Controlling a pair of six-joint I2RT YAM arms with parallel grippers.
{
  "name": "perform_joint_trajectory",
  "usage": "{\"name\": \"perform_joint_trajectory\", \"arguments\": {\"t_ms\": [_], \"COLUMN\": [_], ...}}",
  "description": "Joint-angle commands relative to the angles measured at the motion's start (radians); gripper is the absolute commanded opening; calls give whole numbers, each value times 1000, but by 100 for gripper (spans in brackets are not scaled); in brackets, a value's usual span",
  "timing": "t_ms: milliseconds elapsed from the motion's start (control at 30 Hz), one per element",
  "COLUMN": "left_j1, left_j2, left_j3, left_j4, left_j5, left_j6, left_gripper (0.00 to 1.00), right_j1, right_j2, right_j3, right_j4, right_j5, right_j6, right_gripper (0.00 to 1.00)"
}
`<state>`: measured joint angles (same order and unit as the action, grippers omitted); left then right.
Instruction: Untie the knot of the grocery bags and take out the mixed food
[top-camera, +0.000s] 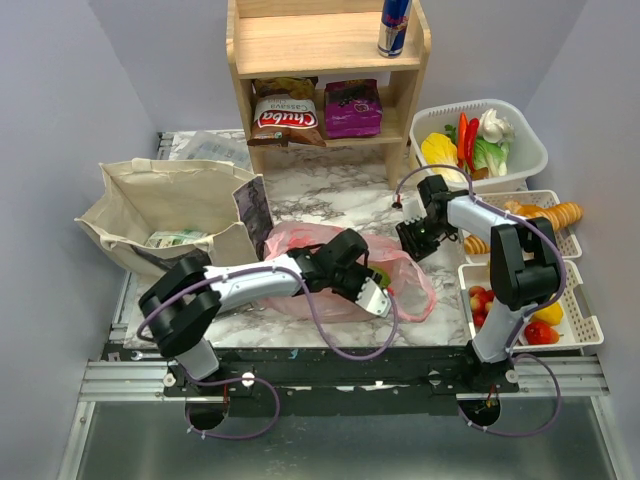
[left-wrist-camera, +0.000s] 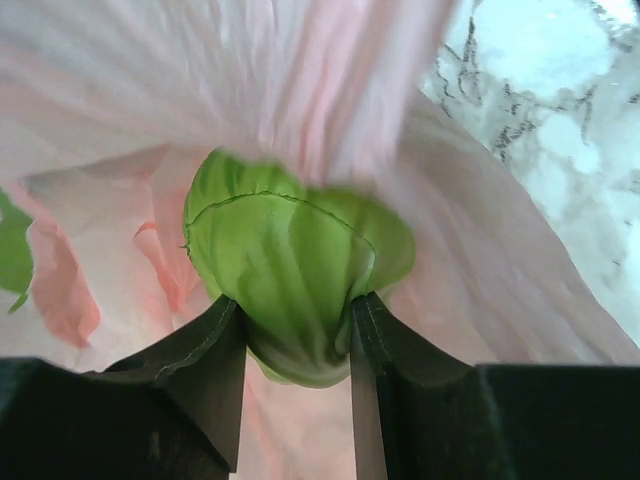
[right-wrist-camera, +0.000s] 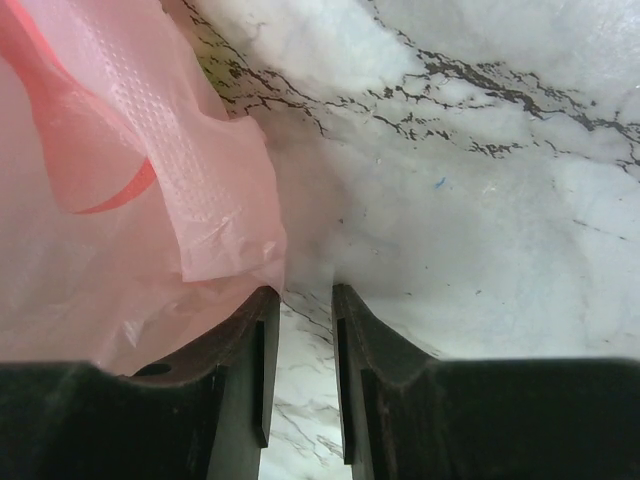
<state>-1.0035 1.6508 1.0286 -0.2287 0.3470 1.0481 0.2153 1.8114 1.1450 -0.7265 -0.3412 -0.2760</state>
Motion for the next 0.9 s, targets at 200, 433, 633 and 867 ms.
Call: {"name": "perform_joint_trajectory", "arguments": {"t_ms": [200,433,633,867], "left_j1": [13,63,63,76], "left_j2": [-248,-486,-572,-598], "left_j3": [-99,-107,4,111], "left_j4": [-135,-212,-250,-196], "left_j5": [25,200,317,236], "left_j6": [-91,-136,-270,-373], "left_gripper": [11,9,10,13], "right_j1": [4,3,-5,-87], "right_j2": [11,-72,-118,-233], "right_j3": [4,68,300,504], "right_j4": [44,0,-98,-83], "right_j5": [56,-20,-41,-190], "right_j6": [15,30,63,141], "right_gripper": [34,40,76,99]}}
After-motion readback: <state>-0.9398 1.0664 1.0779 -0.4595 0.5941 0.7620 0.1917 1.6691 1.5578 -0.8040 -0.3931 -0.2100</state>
